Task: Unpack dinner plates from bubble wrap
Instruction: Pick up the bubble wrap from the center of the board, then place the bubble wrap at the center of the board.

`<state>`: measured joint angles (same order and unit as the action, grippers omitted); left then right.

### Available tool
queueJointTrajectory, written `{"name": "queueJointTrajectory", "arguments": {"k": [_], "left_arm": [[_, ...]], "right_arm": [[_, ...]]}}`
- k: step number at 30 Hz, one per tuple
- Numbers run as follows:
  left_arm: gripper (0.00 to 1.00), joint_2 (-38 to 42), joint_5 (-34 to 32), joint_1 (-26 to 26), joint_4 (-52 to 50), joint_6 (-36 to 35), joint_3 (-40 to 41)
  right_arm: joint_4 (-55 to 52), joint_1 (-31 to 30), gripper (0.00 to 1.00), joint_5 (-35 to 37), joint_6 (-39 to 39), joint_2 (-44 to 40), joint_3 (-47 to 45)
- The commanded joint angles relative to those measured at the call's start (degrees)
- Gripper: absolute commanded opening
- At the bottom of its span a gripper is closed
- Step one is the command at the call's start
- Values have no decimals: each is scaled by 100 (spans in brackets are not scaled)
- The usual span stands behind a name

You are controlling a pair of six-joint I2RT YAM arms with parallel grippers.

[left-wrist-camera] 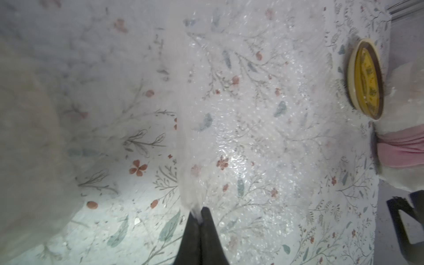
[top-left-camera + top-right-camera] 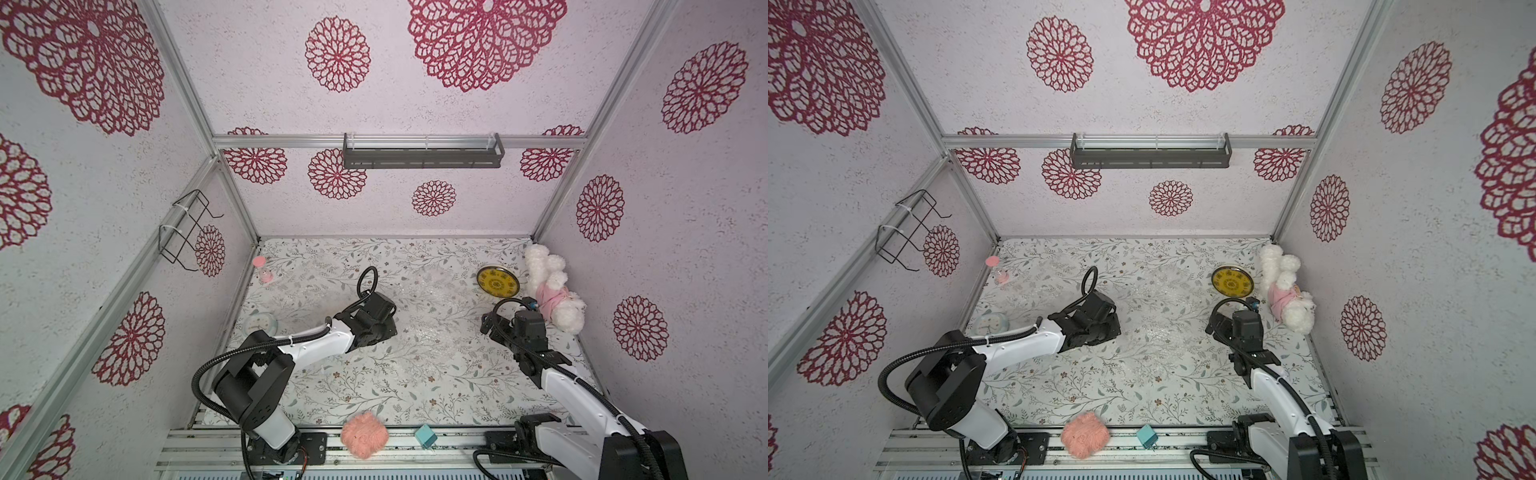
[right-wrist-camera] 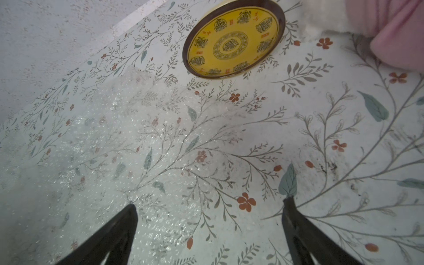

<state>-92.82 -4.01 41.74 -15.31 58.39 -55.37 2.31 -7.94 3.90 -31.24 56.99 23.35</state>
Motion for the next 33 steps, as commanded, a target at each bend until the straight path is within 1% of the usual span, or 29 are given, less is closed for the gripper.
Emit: {"name": "queueJointTrajectory", "arguments": {"k": [1, 6, 12, 17, 21, 27, 30, 33], "left_arm": [[0, 193, -129, -38, -481, -426, -451], [0, 263, 16, -181, -1107, -829, -1160], [0, 518, 289, -438, -1555, -1044, -1493], [0, 1009, 295, -758, -2040, -1248, -1564], [0, 1431, 435, -1149, -2387, -1269, -1548], [0, 2044, 387, -1600, -2800, -1301, -1512], [0, 2236, 404, -1858, -3013, -1386, -1490], [0, 2312, 614, -2186, -3053, -1584, -1450]], "right_arm": [[103, 54, 99, -75, 53, -209, -66], [95, 128, 99, -193, 37, -291, -105], [143, 309, 99, -426, 55, -297, 15], [154, 368, 99, -515, 105, -281, 165], [202, 386, 99, -616, 188, -104, 222], [446, 399, 99, -739, 76, 14, 144], [546, 399, 99, -771, 49, 88, 109], [634, 399, 99, -816, 26, 170, 100]]}}
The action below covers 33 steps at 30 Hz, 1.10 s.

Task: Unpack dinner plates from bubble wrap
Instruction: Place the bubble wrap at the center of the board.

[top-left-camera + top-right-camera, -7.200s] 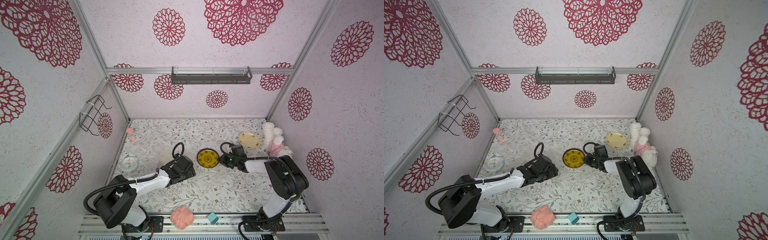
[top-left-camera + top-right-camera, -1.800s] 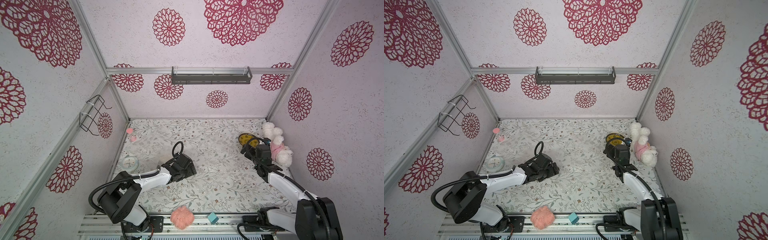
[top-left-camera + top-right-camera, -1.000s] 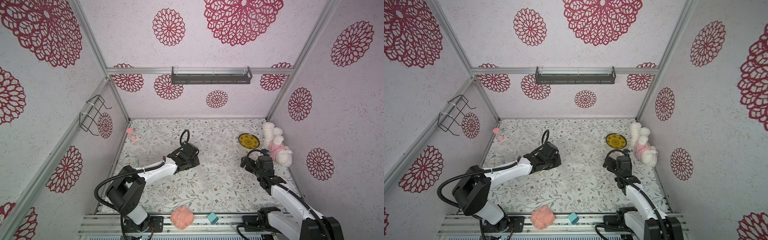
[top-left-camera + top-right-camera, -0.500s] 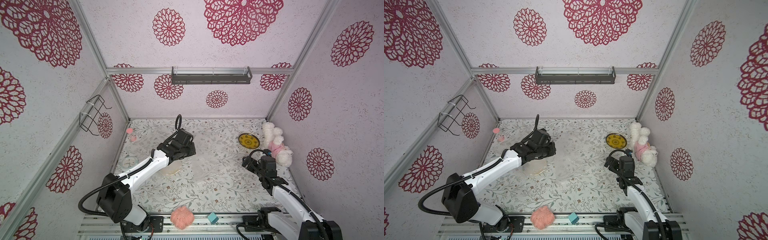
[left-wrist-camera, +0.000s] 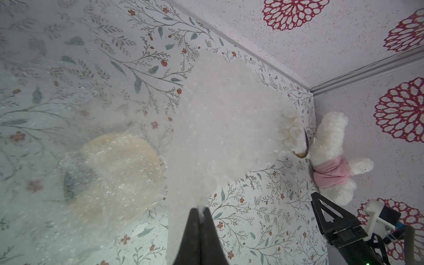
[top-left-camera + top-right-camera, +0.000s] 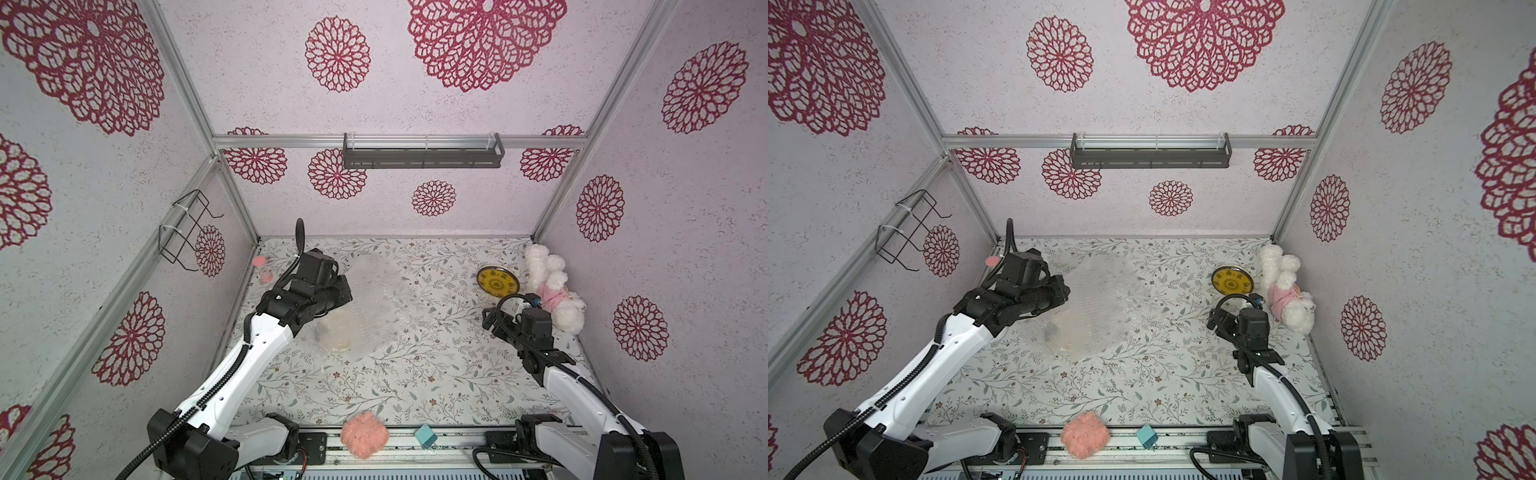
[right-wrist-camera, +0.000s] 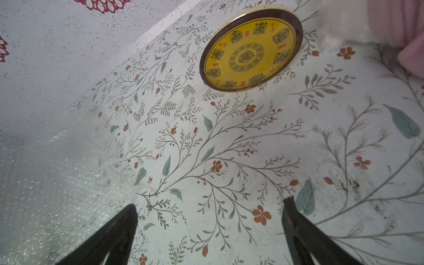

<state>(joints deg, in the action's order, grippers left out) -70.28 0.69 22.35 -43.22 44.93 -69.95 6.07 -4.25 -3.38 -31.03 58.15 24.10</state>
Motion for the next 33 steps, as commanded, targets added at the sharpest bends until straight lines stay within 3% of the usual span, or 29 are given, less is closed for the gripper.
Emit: {"name": "queueJointTrajectory", "arguments": {"k": [1, 8, 23, 33], "left_arm": [[0, 53, 205, -378, -347, -307, -12], [0, 149, 333, -1109, -749, -900, -196], [0, 203, 1176, -2673, -148, -1308, 499], [0, 164, 1127, -3217, 321, -1769, 1080]], "right_arm": [[287, 36, 99, -114, -16, 76, 23], [214, 47, 99, -150, 79, 108, 108], [229, 64, 99, -327, 88, 134, 25], [210, 65, 99, -365, 124, 168, -26]]}}
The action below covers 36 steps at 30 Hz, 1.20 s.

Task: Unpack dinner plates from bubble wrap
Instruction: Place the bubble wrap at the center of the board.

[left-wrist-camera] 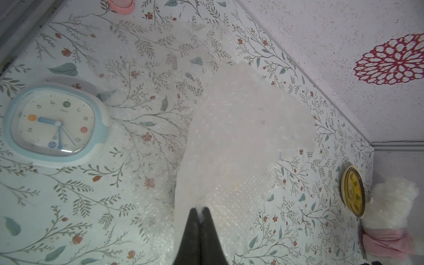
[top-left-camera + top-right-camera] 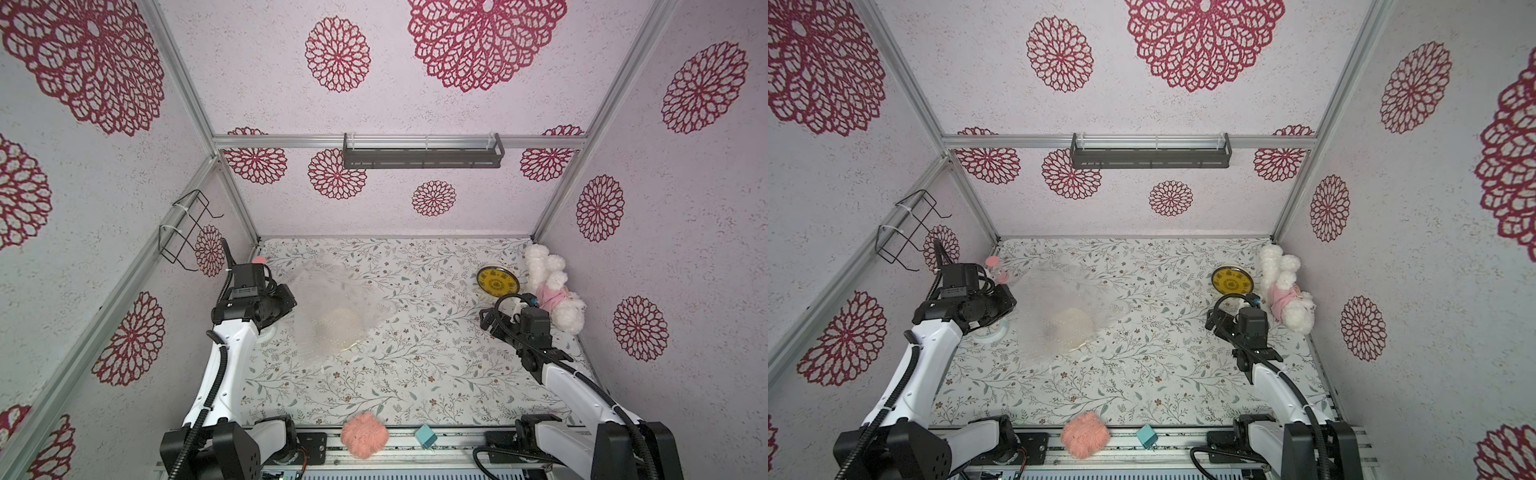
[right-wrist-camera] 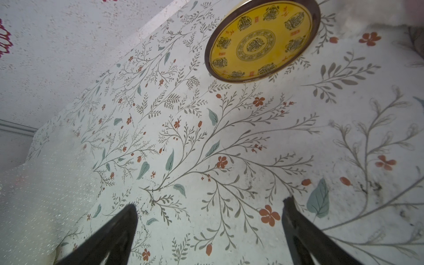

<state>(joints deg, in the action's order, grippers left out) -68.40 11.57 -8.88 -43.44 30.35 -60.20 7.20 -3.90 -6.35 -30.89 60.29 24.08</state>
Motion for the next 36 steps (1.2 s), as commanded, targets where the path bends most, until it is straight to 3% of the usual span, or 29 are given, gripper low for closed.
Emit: {"name": "queueJointTrajectory", "arguments": {"k": [1, 5, 7, 10, 11, 14, 19, 21, 27, 36], "left_arm": [[0, -39, 47, -131, 441, -333, 160], [4, -239, -112, -230, 577, -505, 204], [24, -358, -116, -272, 576, -541, 177], [70, -426, -110, -285, 583, -523, 151], [81, -414, -162, -287, 554, -517, 126], [97, -351, -341, -286, 422, -472, 16], [97, -49, -445, -289, 272, -168, -31], [97, 200, -351, -283, 358, 111, 55], [97, 878, 12, -191, 661, 726, 417], [97, 1334, -350, 799, 612, 1128, 644]], "right_arm": [[112, 30, 99, -85, 95, -48, -26], [172, 21, 99, -210, 41, -21, -43], [146, 4, 99, -314, 60, 19, -10], [75, -90, 99, -430, 142, -25, 68], [71, -130, 99, -505, 153, -42, 88], [-81, -378, 99, -519, 248, -56, 205], [261, -870, 96, -867, 59, 43, 203], [380, -1136, 91, -781, -13, 55, 190], [758, -1810, 90, -619, -470, 354, 203], [1889, -3361, 87, -155, -1222, 1646, 481]]}}
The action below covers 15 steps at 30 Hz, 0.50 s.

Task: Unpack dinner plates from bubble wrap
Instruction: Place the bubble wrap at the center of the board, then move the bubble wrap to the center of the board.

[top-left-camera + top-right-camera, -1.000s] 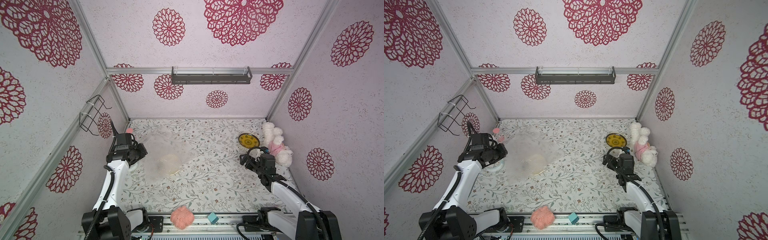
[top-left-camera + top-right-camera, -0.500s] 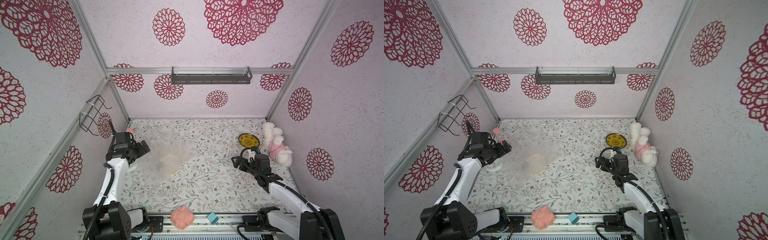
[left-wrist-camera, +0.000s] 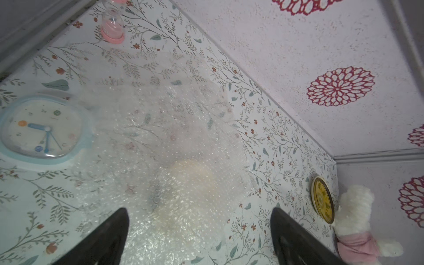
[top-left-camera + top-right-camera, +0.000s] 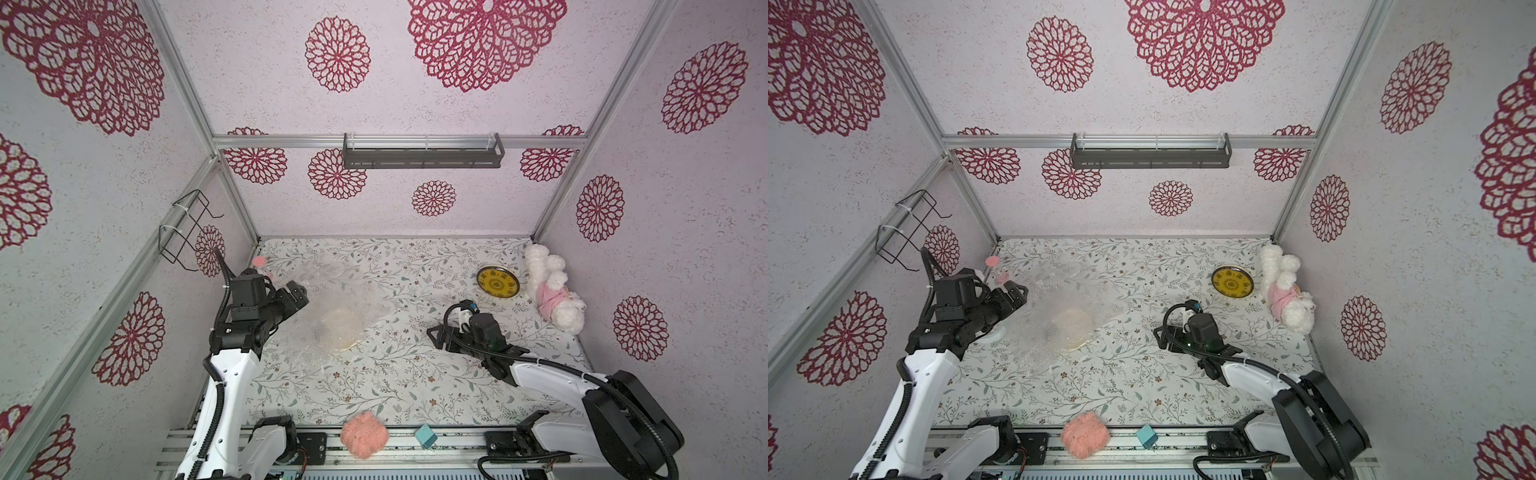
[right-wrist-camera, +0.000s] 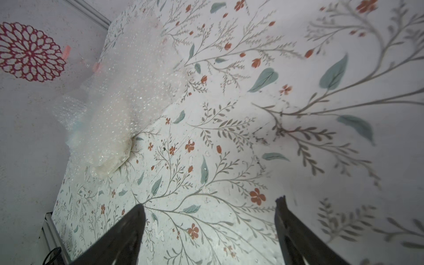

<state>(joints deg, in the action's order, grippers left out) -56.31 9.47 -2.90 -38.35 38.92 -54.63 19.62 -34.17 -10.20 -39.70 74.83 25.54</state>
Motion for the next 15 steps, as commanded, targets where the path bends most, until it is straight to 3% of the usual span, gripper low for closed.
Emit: {"name": "queueJointTrajectory", "arguments": {"k": [1, 15], "left_arm": [[97, 175, -171, 299, 182, 343, 148], [97, 242, -64, 535, 408, 448, 462]], "right_arm": [[715, -525, 85, 282, -370, 350, 441], [1933, -2021, 66, 386, -1268, 2587, 1779]]}}
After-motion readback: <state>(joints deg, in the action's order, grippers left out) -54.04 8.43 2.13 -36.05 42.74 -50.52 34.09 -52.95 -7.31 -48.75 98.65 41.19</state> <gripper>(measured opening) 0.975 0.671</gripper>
